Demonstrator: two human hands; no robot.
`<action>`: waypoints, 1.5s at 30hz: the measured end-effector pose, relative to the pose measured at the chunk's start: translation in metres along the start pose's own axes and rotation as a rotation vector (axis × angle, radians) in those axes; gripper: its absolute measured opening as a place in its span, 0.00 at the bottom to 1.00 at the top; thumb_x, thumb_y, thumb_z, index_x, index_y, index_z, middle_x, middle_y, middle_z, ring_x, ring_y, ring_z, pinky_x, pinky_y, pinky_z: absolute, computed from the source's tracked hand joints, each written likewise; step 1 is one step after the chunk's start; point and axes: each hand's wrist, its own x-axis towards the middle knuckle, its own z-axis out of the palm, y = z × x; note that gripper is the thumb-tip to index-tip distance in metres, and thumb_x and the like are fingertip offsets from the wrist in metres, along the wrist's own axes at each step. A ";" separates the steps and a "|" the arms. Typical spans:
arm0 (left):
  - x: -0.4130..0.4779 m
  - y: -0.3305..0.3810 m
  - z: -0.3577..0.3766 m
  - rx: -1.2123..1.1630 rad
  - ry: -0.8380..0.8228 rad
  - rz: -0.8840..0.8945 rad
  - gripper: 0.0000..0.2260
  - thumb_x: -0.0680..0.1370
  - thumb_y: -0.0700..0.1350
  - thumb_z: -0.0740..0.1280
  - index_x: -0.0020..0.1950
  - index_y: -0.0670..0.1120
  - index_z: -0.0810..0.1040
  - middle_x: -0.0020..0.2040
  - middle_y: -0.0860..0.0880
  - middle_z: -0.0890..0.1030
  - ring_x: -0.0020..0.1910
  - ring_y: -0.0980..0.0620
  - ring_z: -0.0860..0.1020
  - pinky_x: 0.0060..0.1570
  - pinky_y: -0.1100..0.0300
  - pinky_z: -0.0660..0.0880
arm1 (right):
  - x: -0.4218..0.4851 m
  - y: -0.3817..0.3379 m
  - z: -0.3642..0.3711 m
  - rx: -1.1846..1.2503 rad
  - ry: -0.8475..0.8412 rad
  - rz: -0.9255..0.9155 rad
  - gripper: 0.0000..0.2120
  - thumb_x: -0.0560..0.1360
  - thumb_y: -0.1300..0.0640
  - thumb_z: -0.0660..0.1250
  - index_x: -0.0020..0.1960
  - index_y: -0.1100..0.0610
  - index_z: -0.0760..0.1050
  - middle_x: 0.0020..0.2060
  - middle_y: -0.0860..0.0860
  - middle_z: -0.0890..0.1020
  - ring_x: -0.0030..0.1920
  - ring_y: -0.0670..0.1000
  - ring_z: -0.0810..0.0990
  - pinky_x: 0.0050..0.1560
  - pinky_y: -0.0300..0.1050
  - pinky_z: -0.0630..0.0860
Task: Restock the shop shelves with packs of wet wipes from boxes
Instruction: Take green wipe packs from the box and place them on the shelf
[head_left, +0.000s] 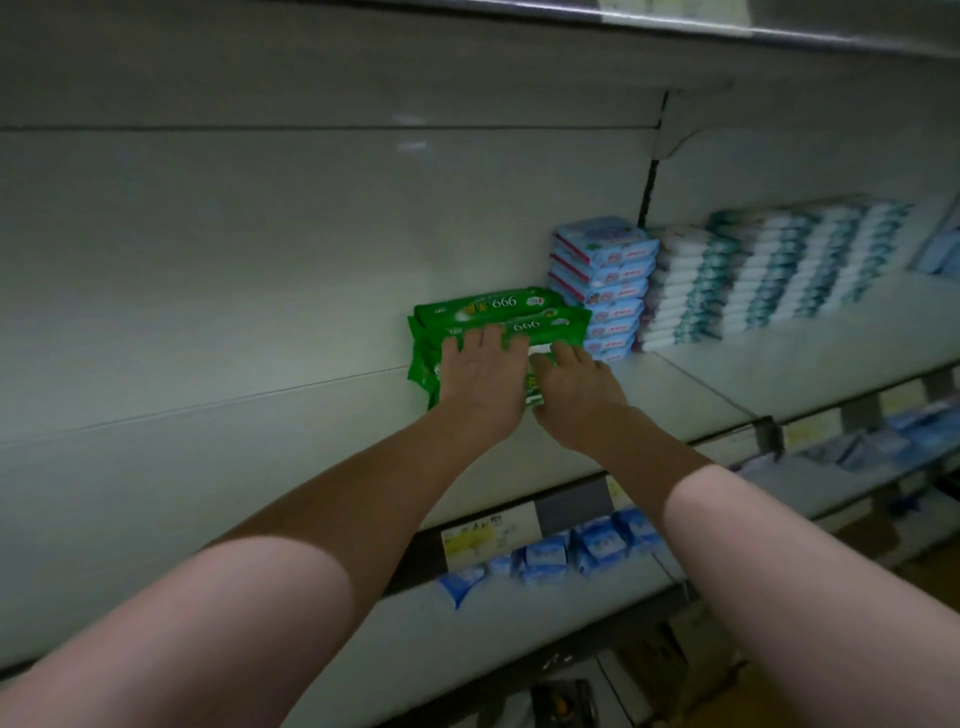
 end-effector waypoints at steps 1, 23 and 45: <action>-0.003 0.004 -0.001 -0.011 -0.012 0.017 0.26 0.75 0.48 0.67 0.71 0.48 0.65 0.66 0.43 0.68 0.66 0.43 0.66 0.63 0.49 0.61 | -0.007 0.001 -0.002 0.005 -0.003 0.017 0.21 0.78 0.57 0.61 0.70 0.58 0.64 0.67 0.58 0.67 0.68 0.58 0.66 0.65 0.52 0.66; -0.120 0.164 -0.020 -0.122 -0.233 0.406 0.12 0.78 0.43 0.63 0.62 0.45 0.75 0.62 0.43 0.76 0.62 0.43 0.74 0.60 0.52 0.68 | -0.221 0.068 -0.016 0.100 -0.168 0.428 0.12 0.79 0.57 0.60 0.60 0.59 0.73 0.57 0.57 0.78 0.57 0.58 0.78 0.46 0.46 0.70; -0.344 0.406 -0.014 -0.021 -0.396 1.105 0.17 0.77 0.44 0.65 0.66 0.47 0.72 0.62 0.45 0.75 0.61 0.45 0.74 0.68 0.45 0.61 | -0.566 0.144 0.025 0.253 -0.346 1.220 0.11 0.78 0.55 0.61 0.57 0.58 0.76 0.57 0.59 0.79 0.57 0.61 0.77 0.48 0.46 0.71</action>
